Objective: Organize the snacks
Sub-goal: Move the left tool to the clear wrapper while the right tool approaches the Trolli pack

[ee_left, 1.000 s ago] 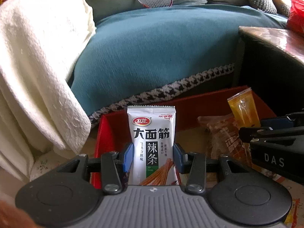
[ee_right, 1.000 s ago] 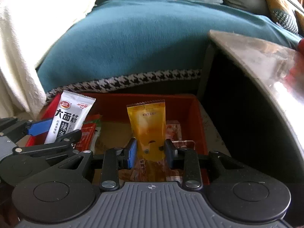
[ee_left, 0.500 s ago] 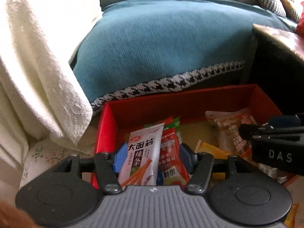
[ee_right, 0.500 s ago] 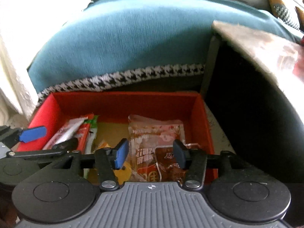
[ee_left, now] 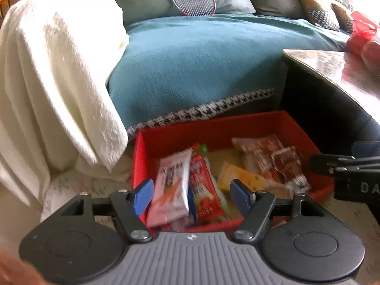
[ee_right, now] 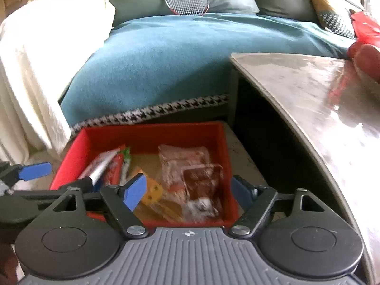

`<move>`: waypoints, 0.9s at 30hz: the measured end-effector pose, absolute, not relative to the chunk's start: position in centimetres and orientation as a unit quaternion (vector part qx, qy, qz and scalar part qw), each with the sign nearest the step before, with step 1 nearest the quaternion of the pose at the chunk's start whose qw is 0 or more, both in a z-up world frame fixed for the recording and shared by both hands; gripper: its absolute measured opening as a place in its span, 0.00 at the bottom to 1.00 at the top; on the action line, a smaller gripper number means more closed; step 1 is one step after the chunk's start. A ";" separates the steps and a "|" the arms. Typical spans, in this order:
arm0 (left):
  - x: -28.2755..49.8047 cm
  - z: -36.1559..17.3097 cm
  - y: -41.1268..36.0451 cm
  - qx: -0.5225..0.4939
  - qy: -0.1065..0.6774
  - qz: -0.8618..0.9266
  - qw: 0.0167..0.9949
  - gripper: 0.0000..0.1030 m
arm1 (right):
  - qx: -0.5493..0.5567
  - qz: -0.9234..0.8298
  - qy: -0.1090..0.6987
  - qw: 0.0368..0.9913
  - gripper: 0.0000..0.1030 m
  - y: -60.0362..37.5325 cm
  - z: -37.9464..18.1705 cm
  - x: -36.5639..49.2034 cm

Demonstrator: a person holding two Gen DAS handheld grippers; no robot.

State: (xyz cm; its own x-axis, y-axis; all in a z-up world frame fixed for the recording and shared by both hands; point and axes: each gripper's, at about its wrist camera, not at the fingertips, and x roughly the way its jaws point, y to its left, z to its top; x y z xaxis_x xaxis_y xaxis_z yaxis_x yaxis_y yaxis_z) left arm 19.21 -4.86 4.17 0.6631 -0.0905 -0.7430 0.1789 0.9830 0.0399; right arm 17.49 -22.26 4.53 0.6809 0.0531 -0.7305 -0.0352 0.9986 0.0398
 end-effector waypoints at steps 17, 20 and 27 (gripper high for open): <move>13.9 3.6 -6.1 0.074 0.426 -0.108 0.895 0.64 | 0.023 0.003 0.439 0.898 0.85 -25.5 2.1 11.6; 14.1 3.0 -5.9 0.064 0.439 -0.108 0.889 0.64 | 0.018 0.004 0.455 0.890 0.85 -25.6 1.1 11.8; 14.7 0.3 -6.8 0.004 0.499 -0.131 0.857 0.64 | 0.023 -0.002 0.468 0.883 0.85 -26.1 0.1 12.2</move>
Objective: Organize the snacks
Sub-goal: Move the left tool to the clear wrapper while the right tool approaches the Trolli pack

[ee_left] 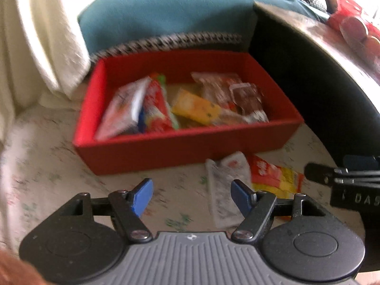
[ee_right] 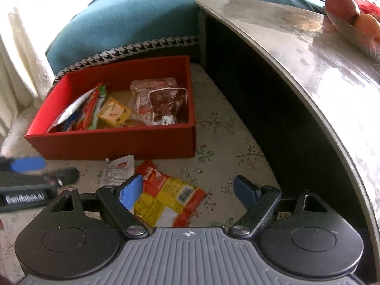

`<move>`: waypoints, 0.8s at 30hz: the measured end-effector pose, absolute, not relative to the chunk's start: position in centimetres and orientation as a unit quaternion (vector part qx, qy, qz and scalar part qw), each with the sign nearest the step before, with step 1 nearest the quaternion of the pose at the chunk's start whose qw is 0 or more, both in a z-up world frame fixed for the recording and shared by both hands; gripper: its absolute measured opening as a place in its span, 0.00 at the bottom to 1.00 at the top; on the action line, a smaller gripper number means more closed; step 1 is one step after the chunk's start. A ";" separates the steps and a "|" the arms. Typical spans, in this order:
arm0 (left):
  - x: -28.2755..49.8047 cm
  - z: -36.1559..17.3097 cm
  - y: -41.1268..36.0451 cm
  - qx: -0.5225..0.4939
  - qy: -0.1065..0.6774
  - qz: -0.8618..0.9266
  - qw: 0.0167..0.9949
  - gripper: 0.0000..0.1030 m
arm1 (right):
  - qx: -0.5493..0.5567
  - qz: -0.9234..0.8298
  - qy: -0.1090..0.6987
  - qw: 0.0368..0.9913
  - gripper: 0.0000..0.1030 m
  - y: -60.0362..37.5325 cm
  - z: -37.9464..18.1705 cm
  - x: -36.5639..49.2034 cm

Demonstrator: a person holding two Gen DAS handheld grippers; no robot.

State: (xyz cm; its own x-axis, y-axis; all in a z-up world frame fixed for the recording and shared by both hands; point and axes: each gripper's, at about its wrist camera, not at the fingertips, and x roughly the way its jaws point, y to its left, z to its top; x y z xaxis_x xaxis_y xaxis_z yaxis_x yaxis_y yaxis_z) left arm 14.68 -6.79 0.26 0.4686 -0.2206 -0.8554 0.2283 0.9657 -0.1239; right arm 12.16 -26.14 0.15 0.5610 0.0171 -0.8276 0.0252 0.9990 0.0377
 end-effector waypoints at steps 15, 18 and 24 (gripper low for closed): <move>15.0 -3.7 -12.6 0.042 0.495 -0.142 0.856 0.65 | 0.034 -0.003 0.470 0.882 0.87 -29.2 -0.4 11.8; 15.4 -4.3 -12.5 0.029 0.483 -0.128 0.866 0.66 | 0.035 -0.005 0.467 0.883 0.87 -29.4 -0.3 11.9; 15.0 -4.3 -11.4 0.058 0.481 -0.120 0.867 0.47 | 0.004 0.019 0.478 0.878 0.87 -28.2 -1.2 13.2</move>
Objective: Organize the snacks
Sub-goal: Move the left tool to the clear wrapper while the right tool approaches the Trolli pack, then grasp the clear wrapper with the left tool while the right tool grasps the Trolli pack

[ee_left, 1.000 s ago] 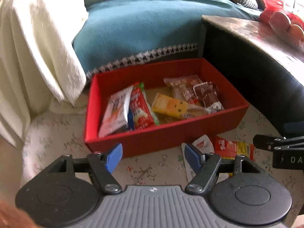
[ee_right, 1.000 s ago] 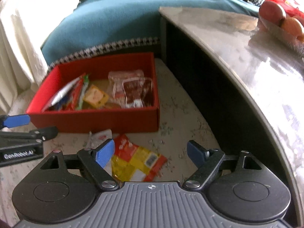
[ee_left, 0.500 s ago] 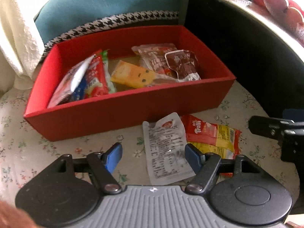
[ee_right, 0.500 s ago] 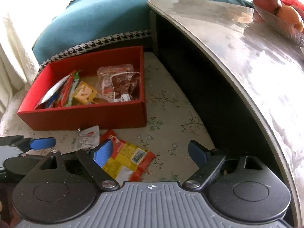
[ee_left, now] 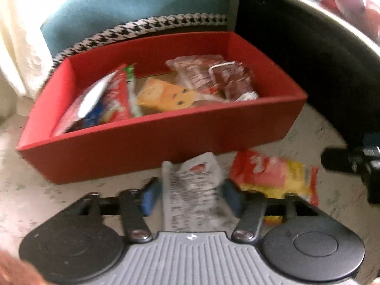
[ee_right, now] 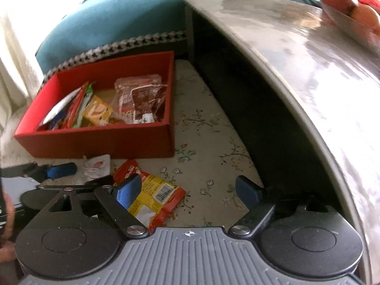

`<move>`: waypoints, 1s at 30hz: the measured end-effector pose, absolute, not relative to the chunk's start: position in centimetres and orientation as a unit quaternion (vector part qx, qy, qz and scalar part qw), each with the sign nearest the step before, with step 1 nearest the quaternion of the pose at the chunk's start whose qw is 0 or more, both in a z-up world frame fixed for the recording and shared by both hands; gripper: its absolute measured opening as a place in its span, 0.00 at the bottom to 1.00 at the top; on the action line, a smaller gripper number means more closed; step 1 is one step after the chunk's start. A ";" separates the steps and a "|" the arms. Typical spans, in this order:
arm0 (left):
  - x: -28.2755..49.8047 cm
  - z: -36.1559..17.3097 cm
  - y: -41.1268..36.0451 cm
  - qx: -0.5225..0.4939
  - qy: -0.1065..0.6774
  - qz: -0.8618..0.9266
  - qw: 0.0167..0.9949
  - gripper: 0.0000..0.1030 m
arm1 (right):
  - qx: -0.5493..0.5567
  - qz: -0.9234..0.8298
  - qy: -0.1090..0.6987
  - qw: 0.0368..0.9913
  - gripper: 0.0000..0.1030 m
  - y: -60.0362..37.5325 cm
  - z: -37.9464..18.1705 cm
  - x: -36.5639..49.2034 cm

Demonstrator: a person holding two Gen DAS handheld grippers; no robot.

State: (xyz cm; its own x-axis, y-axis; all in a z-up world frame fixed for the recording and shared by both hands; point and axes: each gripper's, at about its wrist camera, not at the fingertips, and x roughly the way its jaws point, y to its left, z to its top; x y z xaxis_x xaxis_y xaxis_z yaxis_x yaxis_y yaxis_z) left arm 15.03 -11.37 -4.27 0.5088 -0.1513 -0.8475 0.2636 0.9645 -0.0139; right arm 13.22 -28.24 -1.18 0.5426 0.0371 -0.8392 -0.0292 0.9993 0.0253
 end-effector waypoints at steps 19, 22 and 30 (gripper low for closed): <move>12.6 -3.6 -6.8 0.080 0.510 -0.143 0.844 0.47 | -0.165 0.229 0.527 0.802 0.94 -22.7 -5.4 17.4; 12.6 -3.6 -6.8 0.090 0.507 -0.151 0.844 0.47 | -0.158 0.264 0.552 0.775 0.96 -22.3 -5.9 17.3; 12.5 -3.4 -6.7 0.099 0.503 -0.148 0.846 0.48 | -0.170 0.241 0.533 0.793 0.92 -21.1 -6.0 16.5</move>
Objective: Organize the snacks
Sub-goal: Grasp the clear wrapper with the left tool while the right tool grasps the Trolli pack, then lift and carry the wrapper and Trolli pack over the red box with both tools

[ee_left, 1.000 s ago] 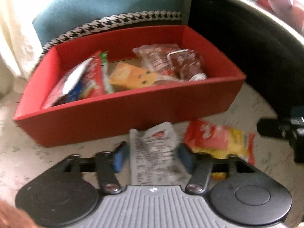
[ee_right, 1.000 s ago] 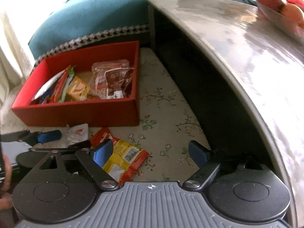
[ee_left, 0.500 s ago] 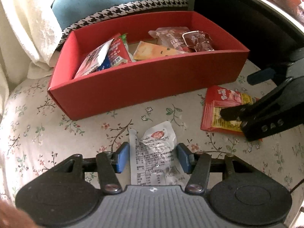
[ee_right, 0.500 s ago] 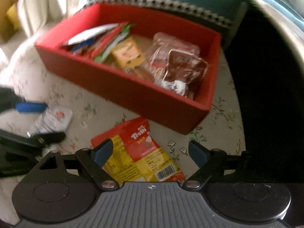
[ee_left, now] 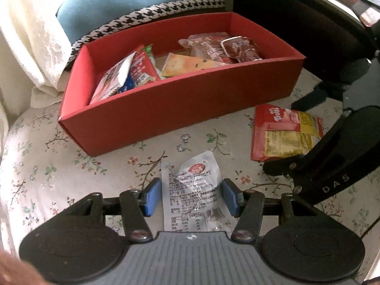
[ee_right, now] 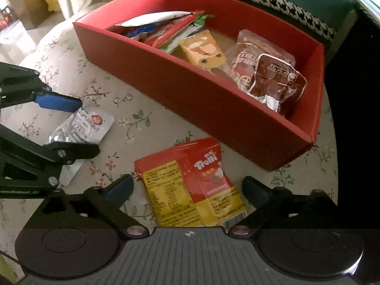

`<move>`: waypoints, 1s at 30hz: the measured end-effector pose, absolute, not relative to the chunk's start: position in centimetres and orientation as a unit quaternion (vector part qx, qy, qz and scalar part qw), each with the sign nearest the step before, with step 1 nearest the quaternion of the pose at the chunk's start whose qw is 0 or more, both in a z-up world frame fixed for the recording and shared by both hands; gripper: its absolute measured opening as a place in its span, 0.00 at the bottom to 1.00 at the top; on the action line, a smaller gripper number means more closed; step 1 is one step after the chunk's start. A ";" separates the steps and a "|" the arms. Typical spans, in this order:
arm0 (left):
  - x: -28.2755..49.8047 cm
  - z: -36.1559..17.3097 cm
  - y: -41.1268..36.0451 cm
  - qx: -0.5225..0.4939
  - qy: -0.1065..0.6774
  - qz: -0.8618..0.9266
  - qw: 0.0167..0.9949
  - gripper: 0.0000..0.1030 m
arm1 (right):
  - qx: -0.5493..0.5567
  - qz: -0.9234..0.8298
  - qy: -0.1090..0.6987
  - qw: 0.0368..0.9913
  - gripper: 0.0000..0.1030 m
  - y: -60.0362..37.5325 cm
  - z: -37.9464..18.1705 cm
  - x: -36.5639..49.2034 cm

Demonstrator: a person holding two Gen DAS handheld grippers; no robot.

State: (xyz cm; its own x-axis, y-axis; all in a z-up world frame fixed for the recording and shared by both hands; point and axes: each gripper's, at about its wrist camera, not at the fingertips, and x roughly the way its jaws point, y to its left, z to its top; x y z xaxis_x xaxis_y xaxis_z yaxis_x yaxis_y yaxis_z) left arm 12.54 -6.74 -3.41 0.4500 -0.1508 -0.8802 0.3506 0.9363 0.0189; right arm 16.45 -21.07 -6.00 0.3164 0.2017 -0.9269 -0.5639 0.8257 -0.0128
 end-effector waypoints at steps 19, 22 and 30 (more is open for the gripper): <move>11.0 -1.9 -6.6 0.129 0.476 -0.151 0.856 0.47 | -0.131 0.146 0.528 0.826 0.71 -21.0 -5.0 14.2; 10.9 -1.6 -6.5 0.125 0.472 -0.151 0.859 0.47 | -0.123 0.136 0.523 0.833 0.71 -21.3 -4.4 13.7; 10.8 -0.4 -6.1 0.115 0.458 -0.154 0.868 0.47 | -0.092 0.134 0.500 0.851 0.70 -22.0 -2.2 12.5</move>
